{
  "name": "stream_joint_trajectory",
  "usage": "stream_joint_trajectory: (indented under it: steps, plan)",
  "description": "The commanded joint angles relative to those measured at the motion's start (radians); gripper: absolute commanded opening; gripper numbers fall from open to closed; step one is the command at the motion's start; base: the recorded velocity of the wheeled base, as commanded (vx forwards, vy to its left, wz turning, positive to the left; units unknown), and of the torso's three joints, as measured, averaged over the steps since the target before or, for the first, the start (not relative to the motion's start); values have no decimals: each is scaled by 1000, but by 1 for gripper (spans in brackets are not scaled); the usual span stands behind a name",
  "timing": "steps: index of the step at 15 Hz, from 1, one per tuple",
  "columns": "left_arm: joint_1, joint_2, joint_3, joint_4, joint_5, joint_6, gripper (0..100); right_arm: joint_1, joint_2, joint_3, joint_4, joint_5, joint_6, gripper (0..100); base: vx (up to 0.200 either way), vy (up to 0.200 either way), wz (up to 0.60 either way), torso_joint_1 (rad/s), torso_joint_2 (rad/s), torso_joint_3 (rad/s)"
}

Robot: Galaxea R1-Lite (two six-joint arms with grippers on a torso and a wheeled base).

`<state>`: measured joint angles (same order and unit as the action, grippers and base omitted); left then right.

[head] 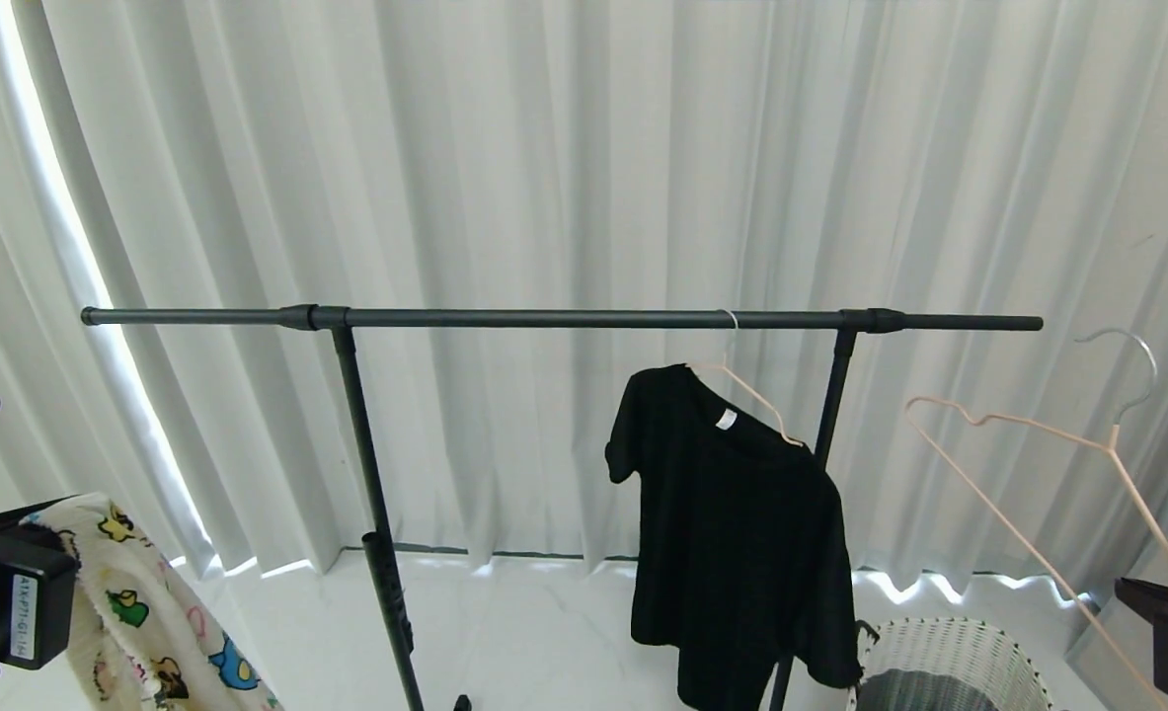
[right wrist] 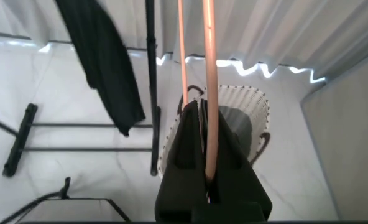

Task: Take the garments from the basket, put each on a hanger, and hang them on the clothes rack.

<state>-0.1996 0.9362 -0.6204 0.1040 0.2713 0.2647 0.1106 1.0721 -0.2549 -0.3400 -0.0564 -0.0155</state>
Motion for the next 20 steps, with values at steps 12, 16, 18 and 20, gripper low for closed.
stream_joint_trajectory:
  steps: [12,16,18,20]
  plan:
    - [-52,3,50,0,-4,-1,0,100,-44,-6,7,167,-11,0,-167,0,0,3,3,2]
    - [-162,193,-4,-76,11,-58,0,495,-27,8,36,251,-4,0,0,0,0,0,0,0]
    - [-212,366,-78,-170,129,-116,0,650,3,13,42,254,20,0,0,0,0,0,0,0]
    - [-293,535,-203,-176,192,-255,0,785,8,9,41,254,85,0,0,0,0,0,0,0]
